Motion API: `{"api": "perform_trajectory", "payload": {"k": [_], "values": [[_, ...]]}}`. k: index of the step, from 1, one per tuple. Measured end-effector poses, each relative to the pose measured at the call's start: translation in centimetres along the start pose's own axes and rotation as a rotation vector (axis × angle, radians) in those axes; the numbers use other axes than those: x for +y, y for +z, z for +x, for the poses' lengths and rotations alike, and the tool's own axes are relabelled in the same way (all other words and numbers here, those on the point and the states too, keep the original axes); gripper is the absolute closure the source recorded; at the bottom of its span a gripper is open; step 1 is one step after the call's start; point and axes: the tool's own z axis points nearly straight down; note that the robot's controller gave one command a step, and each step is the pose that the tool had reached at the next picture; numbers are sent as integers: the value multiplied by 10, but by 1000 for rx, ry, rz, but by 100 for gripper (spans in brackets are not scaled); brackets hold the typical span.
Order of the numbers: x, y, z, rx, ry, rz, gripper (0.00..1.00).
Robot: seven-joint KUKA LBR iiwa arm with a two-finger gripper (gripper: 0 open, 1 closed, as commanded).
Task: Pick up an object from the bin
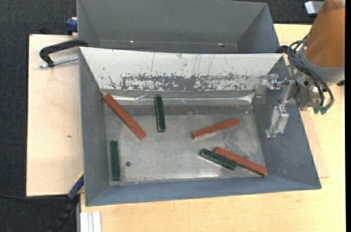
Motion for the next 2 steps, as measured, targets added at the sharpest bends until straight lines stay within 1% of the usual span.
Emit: {"api": "perform_trajectory", "payload": {"k": [1, 2], "values": [[0, 0, 0, 0, 0, 0, 0], [4, 50, -8, -6, -19, 1, 0]]}}
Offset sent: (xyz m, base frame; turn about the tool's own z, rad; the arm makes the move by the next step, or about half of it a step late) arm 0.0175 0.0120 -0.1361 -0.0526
